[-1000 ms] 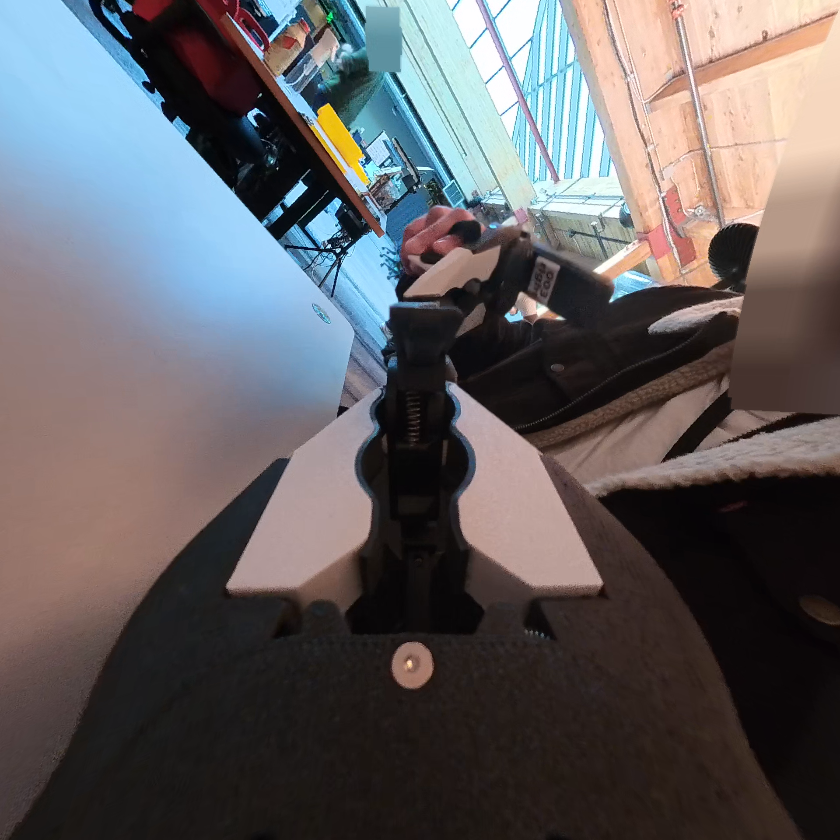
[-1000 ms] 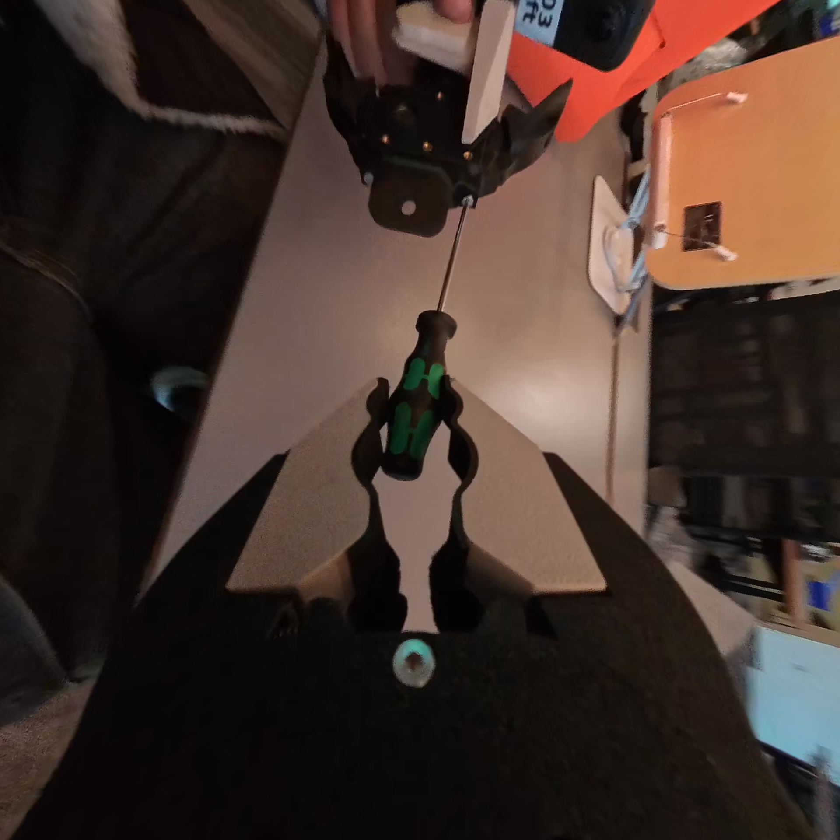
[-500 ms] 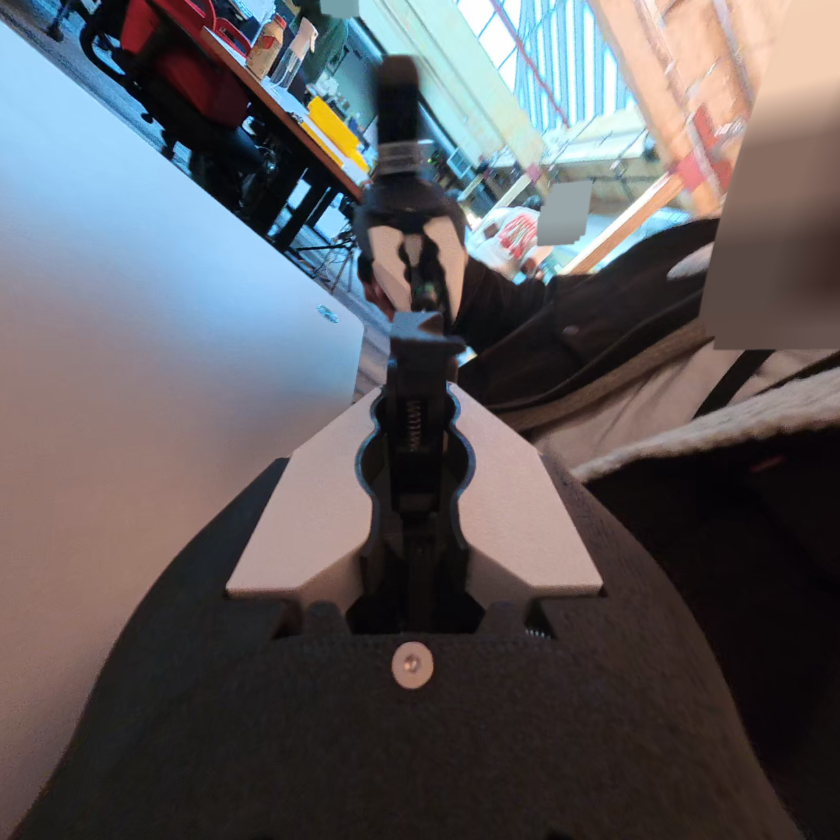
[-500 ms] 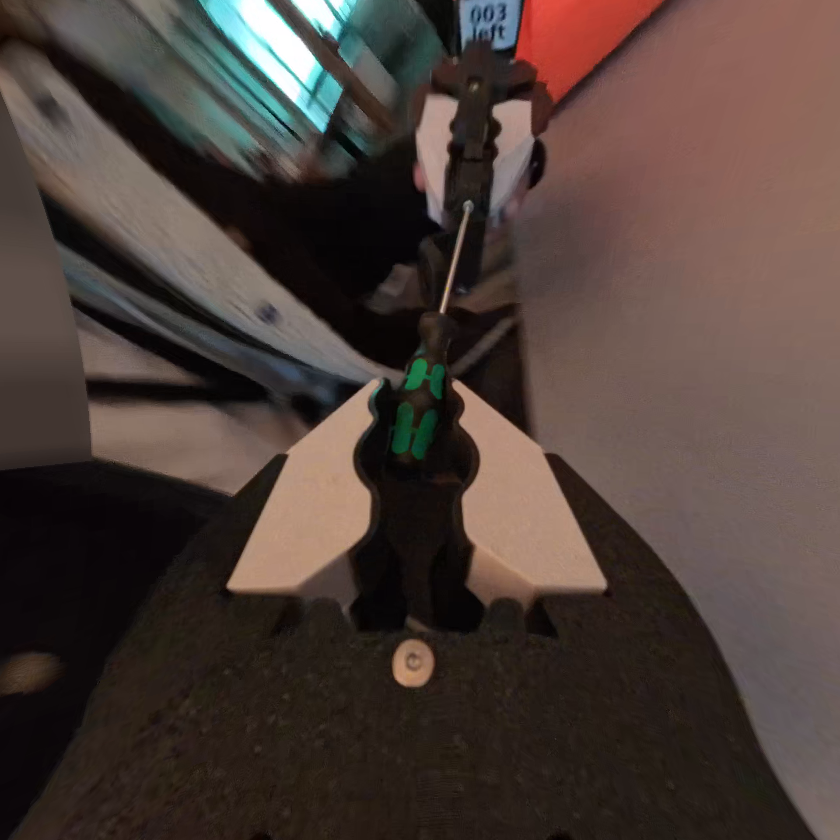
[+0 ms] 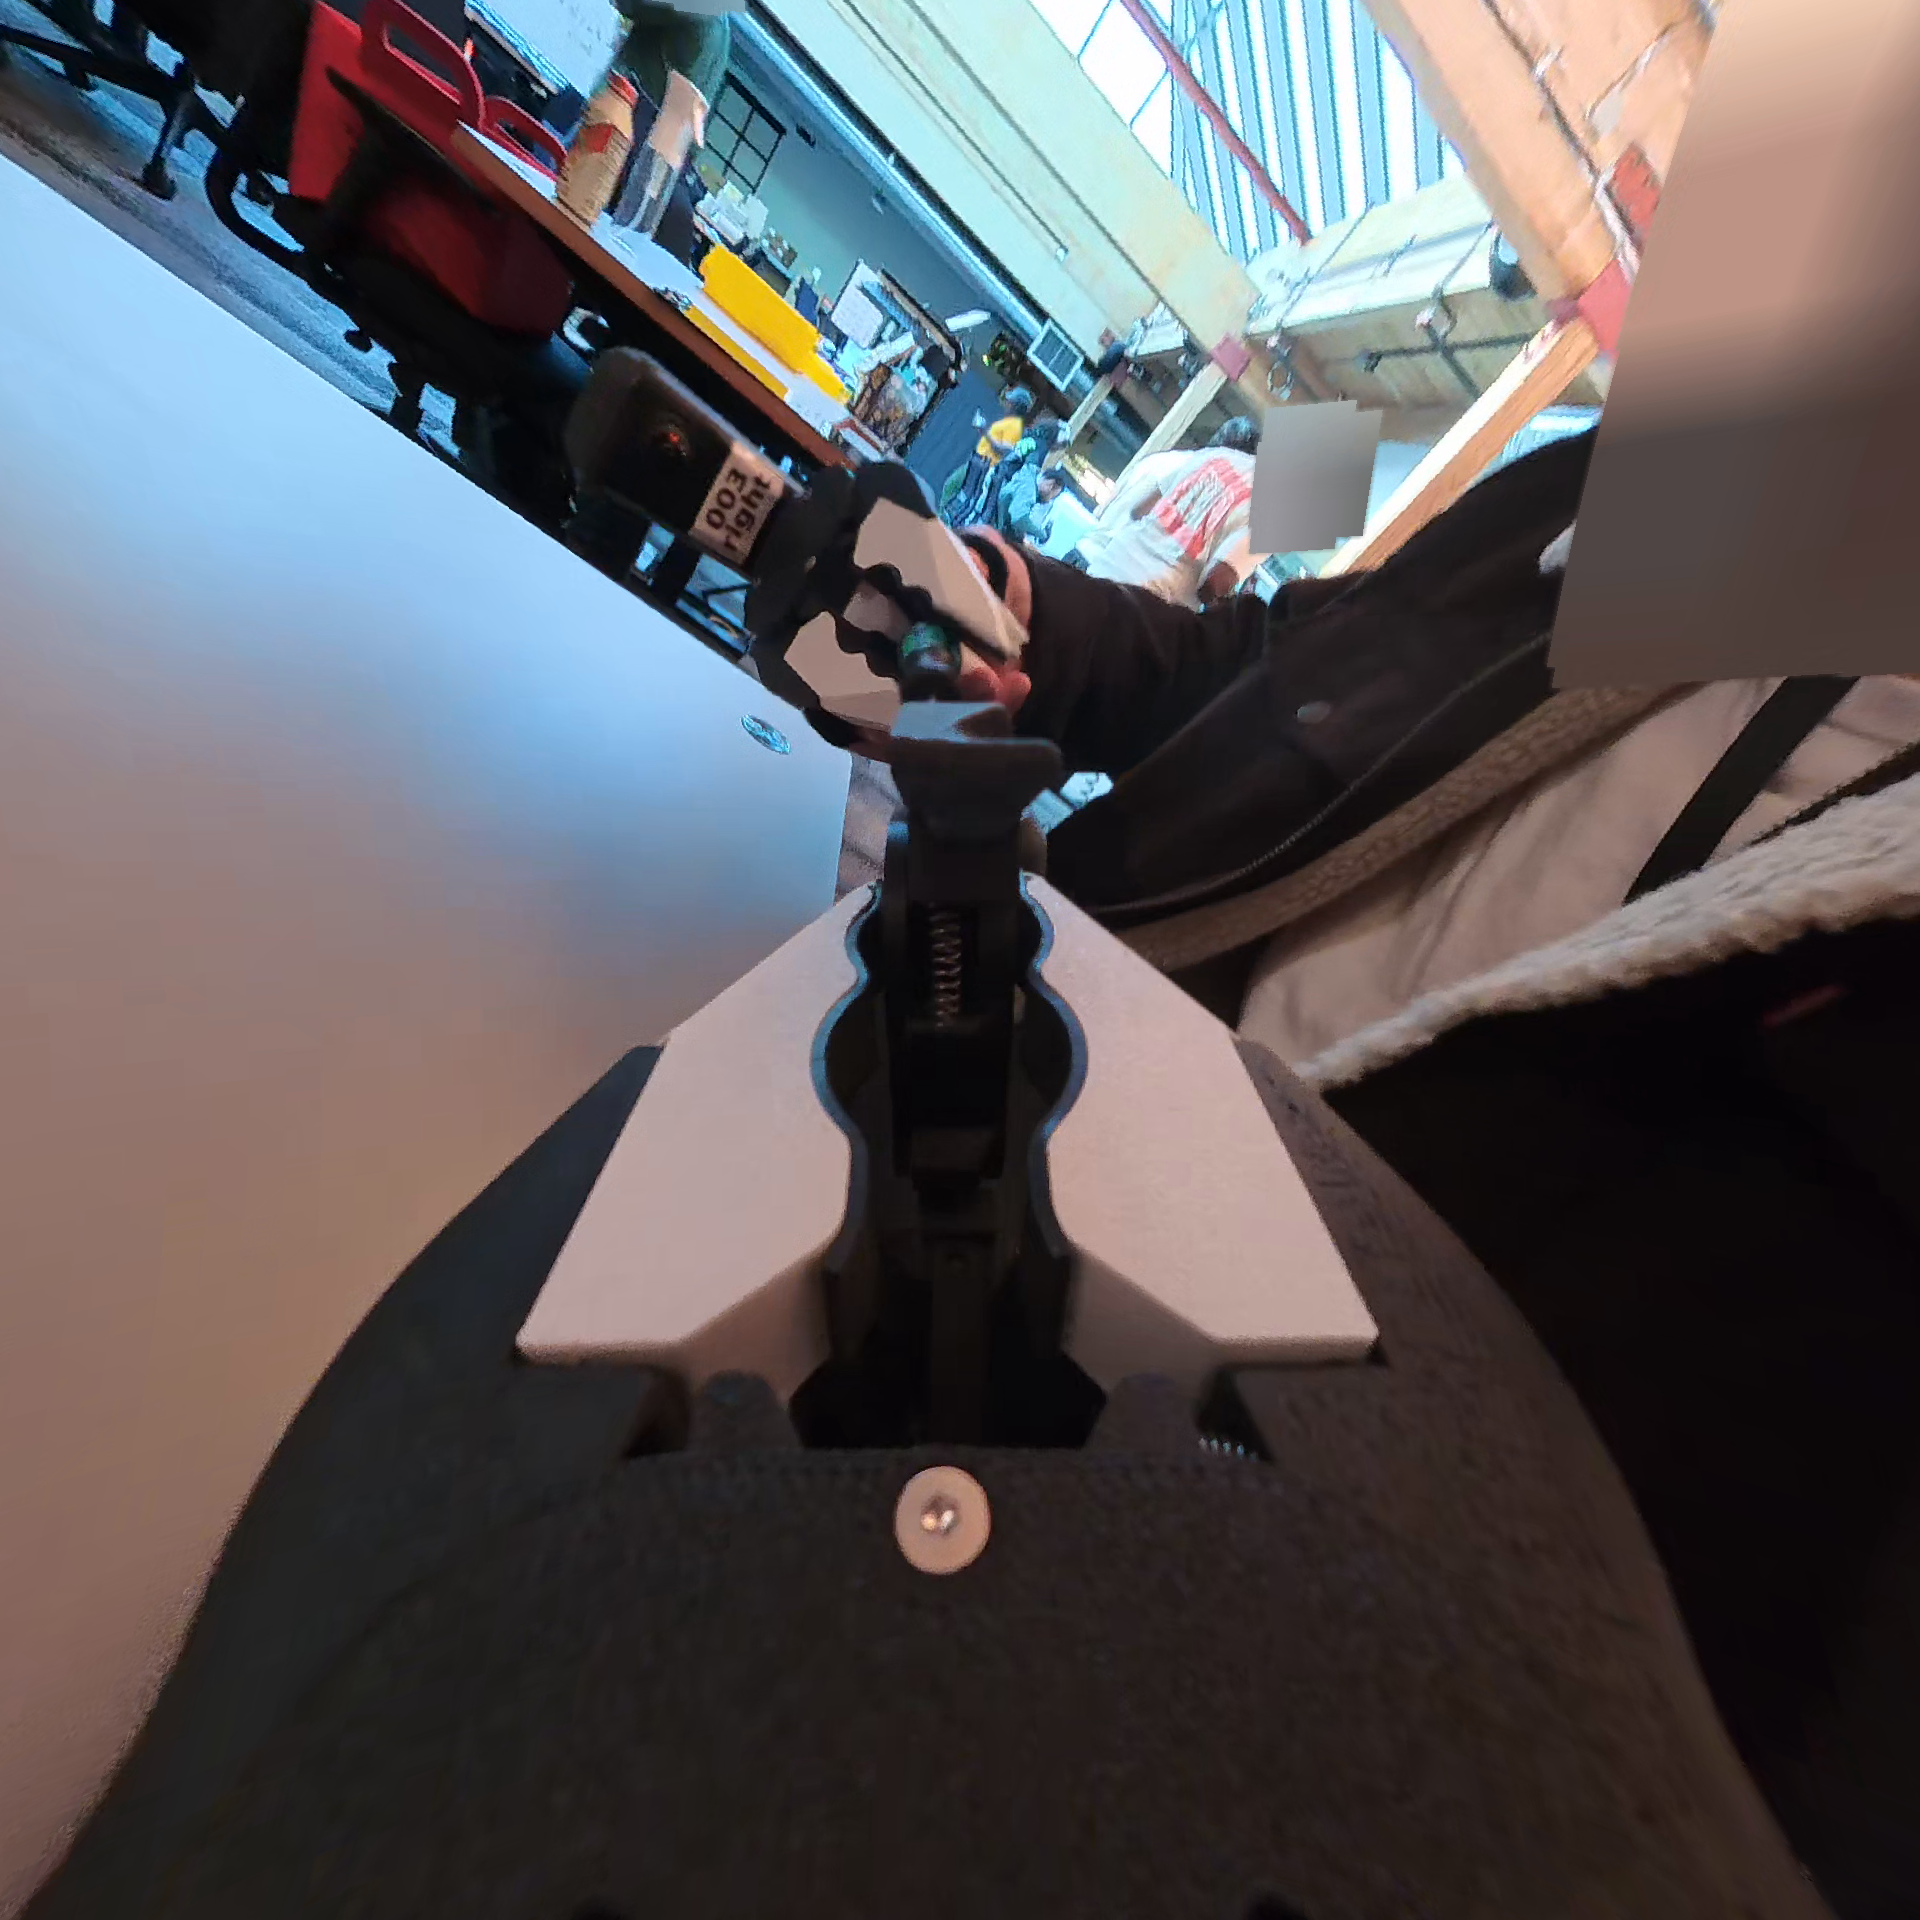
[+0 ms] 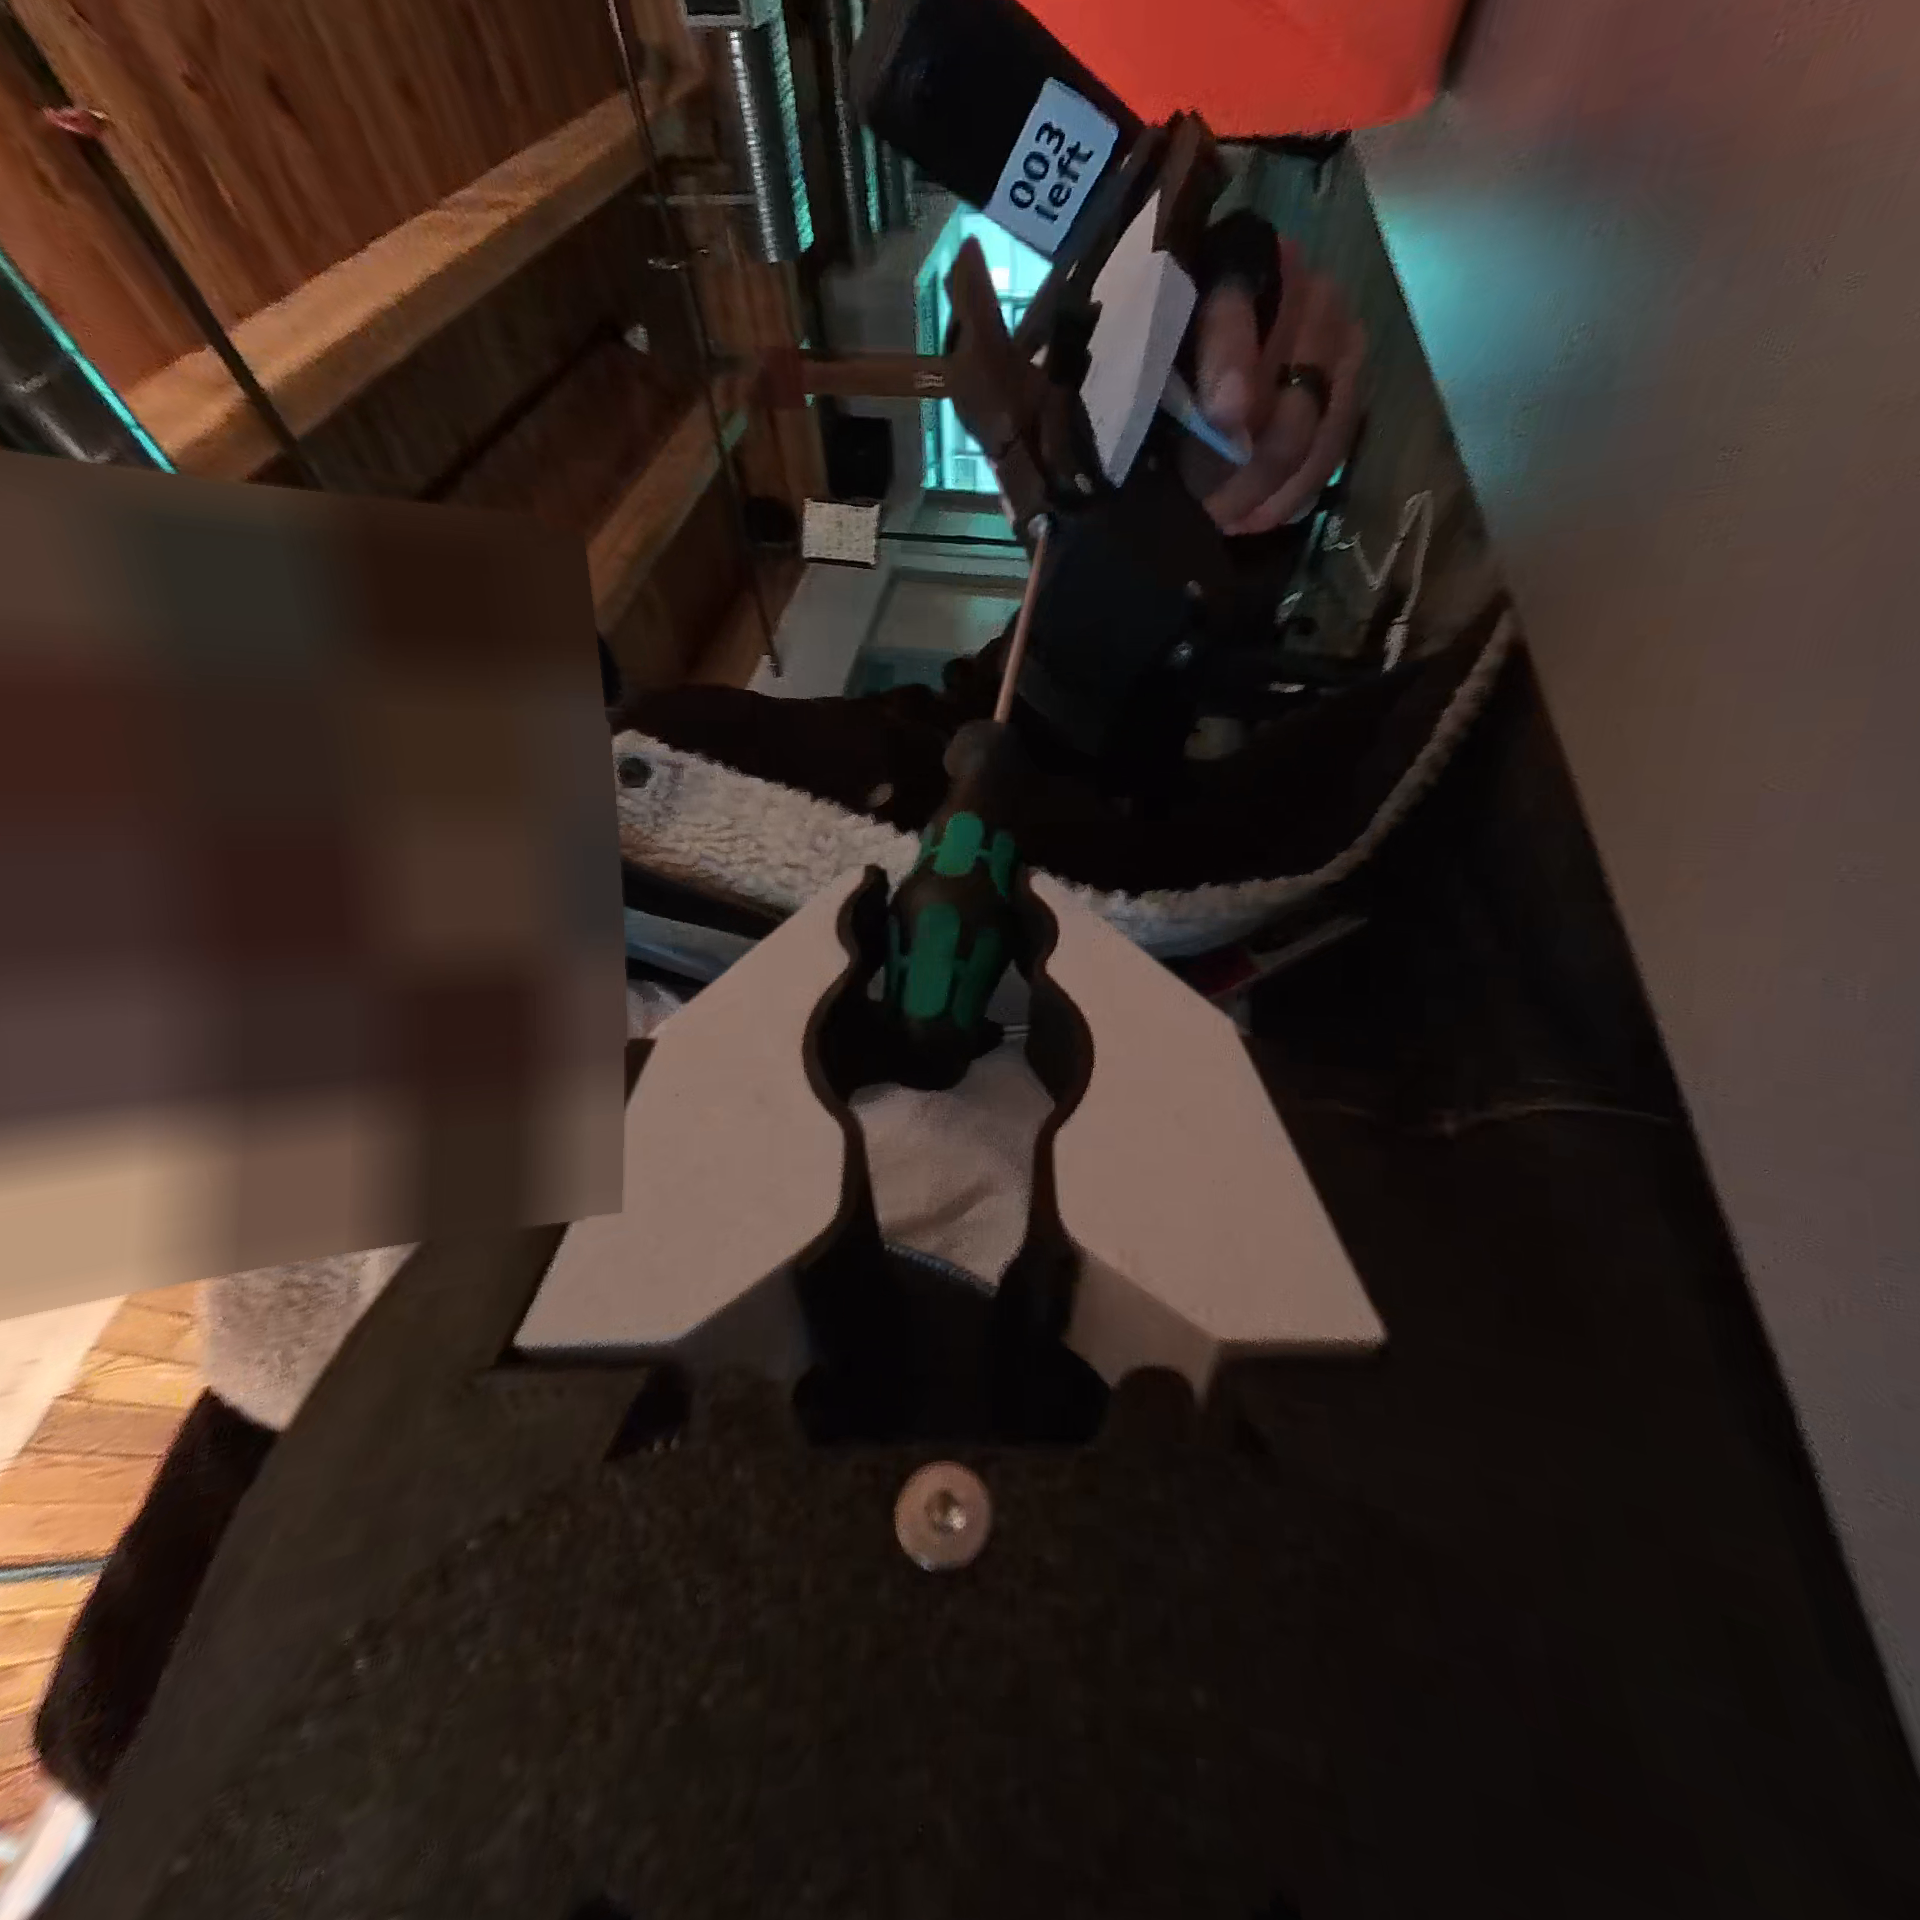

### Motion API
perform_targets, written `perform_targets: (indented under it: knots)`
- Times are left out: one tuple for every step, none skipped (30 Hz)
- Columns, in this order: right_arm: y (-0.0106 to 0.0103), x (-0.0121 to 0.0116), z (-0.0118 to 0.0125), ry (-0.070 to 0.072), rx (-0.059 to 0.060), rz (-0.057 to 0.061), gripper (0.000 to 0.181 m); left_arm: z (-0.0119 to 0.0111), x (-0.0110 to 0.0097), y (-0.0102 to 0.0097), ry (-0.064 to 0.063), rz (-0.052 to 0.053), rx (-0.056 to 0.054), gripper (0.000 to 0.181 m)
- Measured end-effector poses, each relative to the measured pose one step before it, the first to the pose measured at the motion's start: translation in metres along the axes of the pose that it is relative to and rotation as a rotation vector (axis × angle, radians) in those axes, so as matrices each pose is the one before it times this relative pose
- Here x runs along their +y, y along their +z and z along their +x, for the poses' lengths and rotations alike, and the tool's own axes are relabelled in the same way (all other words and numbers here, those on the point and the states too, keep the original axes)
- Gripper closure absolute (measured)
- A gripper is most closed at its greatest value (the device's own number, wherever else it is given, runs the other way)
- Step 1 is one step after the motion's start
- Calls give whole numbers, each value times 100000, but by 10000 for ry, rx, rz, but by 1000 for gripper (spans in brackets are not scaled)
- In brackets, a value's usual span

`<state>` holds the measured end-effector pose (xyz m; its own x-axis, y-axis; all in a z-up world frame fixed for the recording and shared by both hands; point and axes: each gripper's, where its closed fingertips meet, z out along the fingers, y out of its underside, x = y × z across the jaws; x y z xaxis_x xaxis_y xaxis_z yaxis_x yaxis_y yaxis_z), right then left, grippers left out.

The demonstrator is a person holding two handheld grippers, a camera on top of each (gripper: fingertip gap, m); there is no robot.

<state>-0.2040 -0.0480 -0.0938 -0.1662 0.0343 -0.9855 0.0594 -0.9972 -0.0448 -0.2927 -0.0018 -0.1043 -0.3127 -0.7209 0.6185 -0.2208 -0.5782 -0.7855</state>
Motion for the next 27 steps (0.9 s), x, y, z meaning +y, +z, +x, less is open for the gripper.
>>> perform_targets:
  knots:
    - [-80, -152, 271, -173, 214, 65, 158, -62, -166, -142, -146, 116, 76, 159]
    - [-65, -110, 138, -151, 97, 49, 155, 57, -130, -165, -110, 156, 56, 159]
    - [-49, -91, 169, -104, 95, 29, 151, -38, -126, -189, -64, 101, 14, 159]
    - [-21, -88, 100, -112, 81, 29, 147, 10, -43, -154, -28, 11, 27, 159]
    - [0, -14, 44, -219, 86, -8, 146, -45, -82, -9, 18, -32, -16, 159]
    - [17, 0, 149, -271, 182, -30, 147, -95, 31, 91, 7, -58, -25, 159]
    - [9, -131, 278, -355, 288, 63, 148, -125, 212, -96, -26, -78, 8, 159]
    - [-50, -177, 512, -427, 441, 77, 149, -14, 121, 55, -4, -74, 0, 159]
    - [-186, -175, 954, -530, 714, 35, 151, -179, 24, 56, -31, -81, -41, 159]
    - [-271, 57, 1306, -466, 885, -112, 152, -263, -20, 93, -42, -88, -62, 159]
    - [-201, 542, 1265, -305, 793, -440, 161, -264, -224, 262, -30, -73, -57, 159]
    - [-188, 284, 1239, -428, 804, -190, 173, -276, 126, -69, -81, 46, -25, 159]
    - [-123, 81, 959, -593, 699, 24, 174, 80, -43, 66, -31, -43, -90, 159]
    - [-70, 503, 1197, -575, 823, -343, 174, -60, 140, 19, -15, -44, -146, 159]
    - [-25, 894, 1463, -678, 1052, -630, 174, -61, 64, -76, -5, -100, -168, 159]
    - [16, 767, 1117, -778, 885, -535, 174, -142, 38, -51, 24, -64, -113, 159]
    - [-41, 469, 853, -783, 759, -338, 174, -52, 101, -24, -1, -50, -75, 159]
    - [-199, 492, 980, -1041, 925, -413, 174, -70, 88, -71, -17, -52, -102, 159]
    - [-309, 607, 1149, -1331, 1124, -562, 174, -57, 128, -84, -4, -39, -99, 159]
    - [-431, 697, 1318, -1299, 1278, -674, 174, 6, 215, -154, -4, -70, -64, 159]
    - [-426, 974, 1323, -1257, 1201, -859, 174, -78, 371, -10, 9, -101, -91, 159]
    - [-228, 1310, 1100, -1189, 986, -933, 174, -137, 363, 19, 43, -102, -112, 160]
    - [38, 1429, 882, -802, 778, -852, 174, -82, 391, 62, 30, -86, -50, 160]
    - [191, 1247, 347, -304, 273, -655, 174, -36, 236, 7, 45, -102, 19, 160]
    - [147, 581, -268, 71, -244, -144, 174, 4, 160, 32, 66, -53, 11, 159]
    - [65, 34, -586, 287, -527, 300, 174, 122, 60, 68, 59, -51, 11, 159]
    - [53, -25, -428, 355, -441, 340, 174, 55, 37, 160, 31, -70, 9, 159]
